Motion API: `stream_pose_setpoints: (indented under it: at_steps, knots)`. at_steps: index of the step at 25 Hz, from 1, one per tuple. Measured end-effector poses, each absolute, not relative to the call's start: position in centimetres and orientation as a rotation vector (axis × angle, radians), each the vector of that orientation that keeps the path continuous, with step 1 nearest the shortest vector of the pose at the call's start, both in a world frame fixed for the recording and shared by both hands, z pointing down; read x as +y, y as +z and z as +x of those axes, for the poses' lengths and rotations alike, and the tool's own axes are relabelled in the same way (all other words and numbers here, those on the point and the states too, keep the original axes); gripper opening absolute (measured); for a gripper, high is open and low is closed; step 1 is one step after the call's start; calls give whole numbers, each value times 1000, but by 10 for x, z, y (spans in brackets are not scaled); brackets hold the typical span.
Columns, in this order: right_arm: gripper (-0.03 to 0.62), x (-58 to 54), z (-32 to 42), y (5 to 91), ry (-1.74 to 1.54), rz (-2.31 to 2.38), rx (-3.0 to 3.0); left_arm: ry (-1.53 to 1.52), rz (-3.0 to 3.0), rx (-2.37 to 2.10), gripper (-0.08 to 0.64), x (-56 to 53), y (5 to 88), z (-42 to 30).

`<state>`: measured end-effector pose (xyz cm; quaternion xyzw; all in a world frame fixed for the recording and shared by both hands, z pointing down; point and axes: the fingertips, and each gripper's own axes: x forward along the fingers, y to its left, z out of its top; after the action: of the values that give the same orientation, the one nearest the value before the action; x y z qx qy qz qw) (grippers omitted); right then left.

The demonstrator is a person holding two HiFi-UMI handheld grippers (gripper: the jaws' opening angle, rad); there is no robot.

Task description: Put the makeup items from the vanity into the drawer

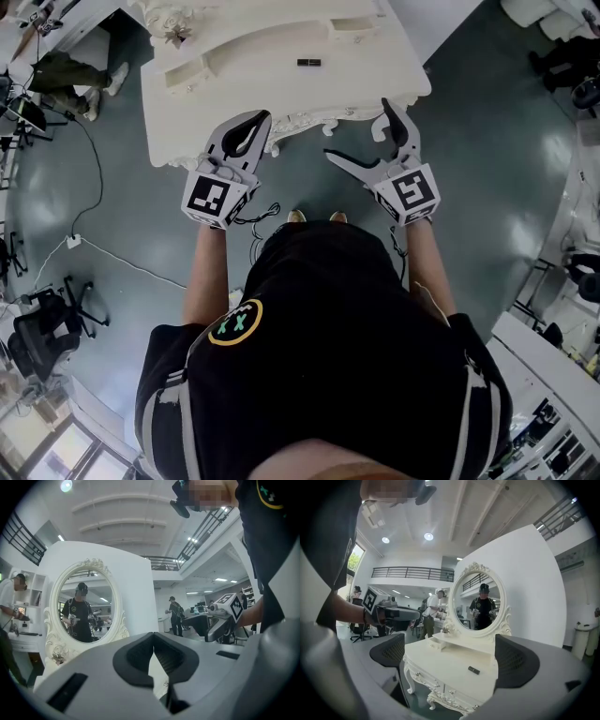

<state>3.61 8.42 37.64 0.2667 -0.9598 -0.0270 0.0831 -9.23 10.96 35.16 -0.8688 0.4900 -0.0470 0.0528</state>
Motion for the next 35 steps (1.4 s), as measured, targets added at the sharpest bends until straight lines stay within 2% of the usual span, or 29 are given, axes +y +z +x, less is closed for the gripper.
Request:
stream_pose_setpoints:
  at_steps: [35]
  knots:
    - [598,76,101,388,-83,666,-2902,-219,-2594,1612,21,116,360,-32]
